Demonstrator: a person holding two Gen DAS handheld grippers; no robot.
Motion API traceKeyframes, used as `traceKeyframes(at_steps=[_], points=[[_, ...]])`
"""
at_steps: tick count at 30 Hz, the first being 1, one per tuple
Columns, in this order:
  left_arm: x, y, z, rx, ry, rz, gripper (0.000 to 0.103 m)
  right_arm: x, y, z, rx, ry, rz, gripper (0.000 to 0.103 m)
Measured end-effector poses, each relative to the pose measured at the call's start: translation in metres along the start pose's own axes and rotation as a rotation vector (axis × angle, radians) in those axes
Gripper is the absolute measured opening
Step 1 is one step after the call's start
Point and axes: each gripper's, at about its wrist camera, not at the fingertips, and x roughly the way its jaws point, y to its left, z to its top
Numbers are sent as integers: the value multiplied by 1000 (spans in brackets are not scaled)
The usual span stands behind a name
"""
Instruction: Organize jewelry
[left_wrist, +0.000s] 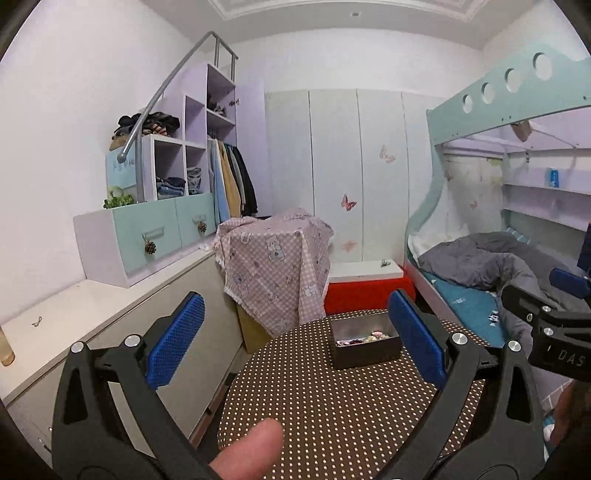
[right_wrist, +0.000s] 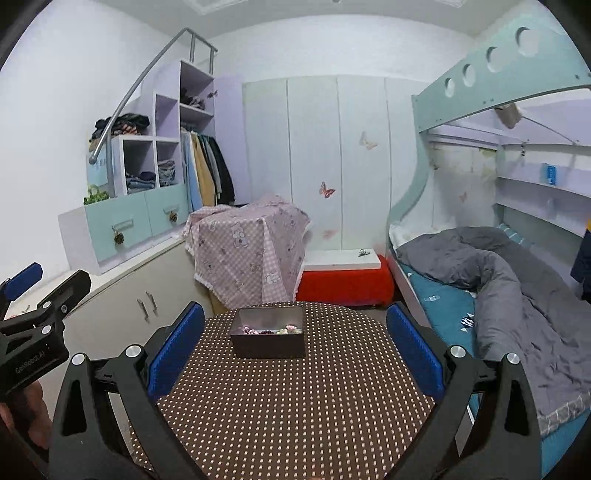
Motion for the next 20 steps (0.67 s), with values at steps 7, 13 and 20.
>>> traceKeyframes(at_steps=[7,13,20], points=[[-30,2,-18,-43,-7,-42,97,-27,9,-18,4,-15,22,95],[-33,-3,-29,-34,-3,-44,97,-36,17,-25,-9,-28,42,95],[-35,-1,-33,-33,1,5,97,-39,13,-24,10,-40,35,95]])
